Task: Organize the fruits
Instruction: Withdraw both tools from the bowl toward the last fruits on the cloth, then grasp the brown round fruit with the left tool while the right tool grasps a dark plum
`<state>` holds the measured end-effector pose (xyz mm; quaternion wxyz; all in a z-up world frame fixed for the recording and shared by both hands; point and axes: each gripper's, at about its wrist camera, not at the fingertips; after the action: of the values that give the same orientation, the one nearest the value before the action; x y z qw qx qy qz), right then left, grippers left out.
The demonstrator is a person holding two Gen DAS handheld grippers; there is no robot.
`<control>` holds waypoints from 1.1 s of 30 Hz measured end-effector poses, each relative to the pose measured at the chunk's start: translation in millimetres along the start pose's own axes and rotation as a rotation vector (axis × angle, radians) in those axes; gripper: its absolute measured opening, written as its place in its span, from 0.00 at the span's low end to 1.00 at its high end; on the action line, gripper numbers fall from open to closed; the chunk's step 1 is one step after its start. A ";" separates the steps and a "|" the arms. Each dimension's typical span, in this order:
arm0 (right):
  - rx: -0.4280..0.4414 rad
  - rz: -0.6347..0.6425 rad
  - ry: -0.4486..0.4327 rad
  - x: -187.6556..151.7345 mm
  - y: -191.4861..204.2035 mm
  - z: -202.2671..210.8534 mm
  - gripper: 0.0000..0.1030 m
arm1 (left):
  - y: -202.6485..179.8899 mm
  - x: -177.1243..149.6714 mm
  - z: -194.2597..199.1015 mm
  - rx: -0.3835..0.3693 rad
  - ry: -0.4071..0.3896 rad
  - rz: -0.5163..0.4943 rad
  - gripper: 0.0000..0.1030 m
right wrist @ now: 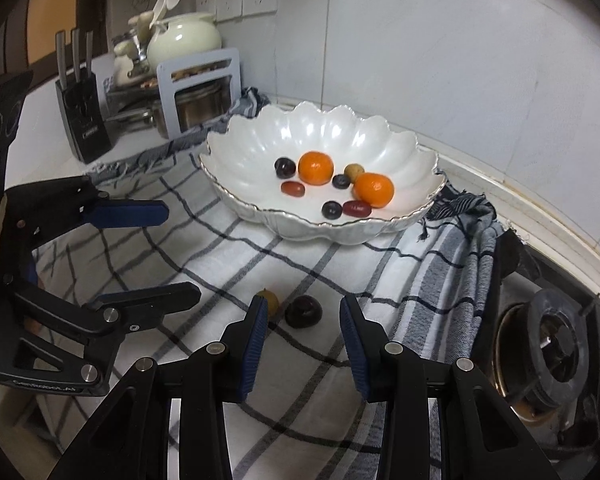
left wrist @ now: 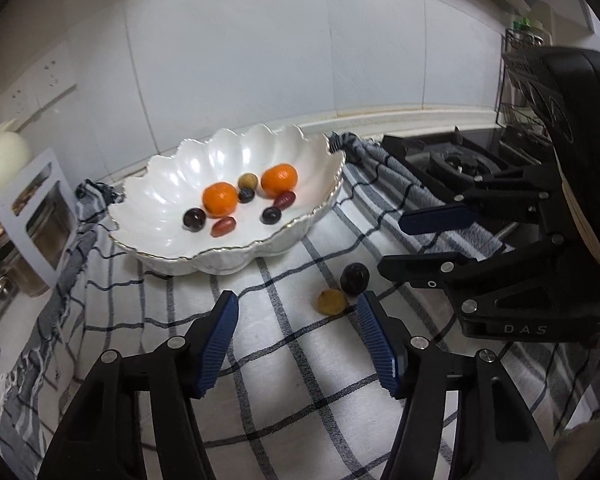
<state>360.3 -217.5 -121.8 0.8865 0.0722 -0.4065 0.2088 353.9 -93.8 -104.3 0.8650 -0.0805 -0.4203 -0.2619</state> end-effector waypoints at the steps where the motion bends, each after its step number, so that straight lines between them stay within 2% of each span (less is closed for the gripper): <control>1: 0.003 0.006 0.006 -0.1 -0.2 -2.2 0.38 | 0.0 -0.5 -2.7 -0.008 0.004 -0.005 0.58; 12: 0.048 0.058 0.096 -6.3 -1.3 -30.5 0.38 | -5.5 -5.6 -37.5 -0.089 0.071 -0.083 0.53; 24: 0.082 0.108 0.144 -3.7 -2.9 -48.9 0.38 | -10.4 -5.4 -52.8 -0.161 0.073 -0.165 0.47; 33: 0.095 0.130 0.154 -3.9 -2.5 -54.5 0.37 | -12.3 -6.1 -68.2 -0.202 0.105 -0.173 0.36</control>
<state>396.7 -204.7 -160.5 0.8953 0.0713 -0.3306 0.2900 391.1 -126.4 -153.3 0.8475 -0.1166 -0.3514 -0.3803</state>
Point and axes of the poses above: each gripper's, at about its wrist camera, not at the fingertips, and z roughly against the way its jaws point, y to its left, x to its top, and after that the axes turned 5 degrees about -y, right-handed
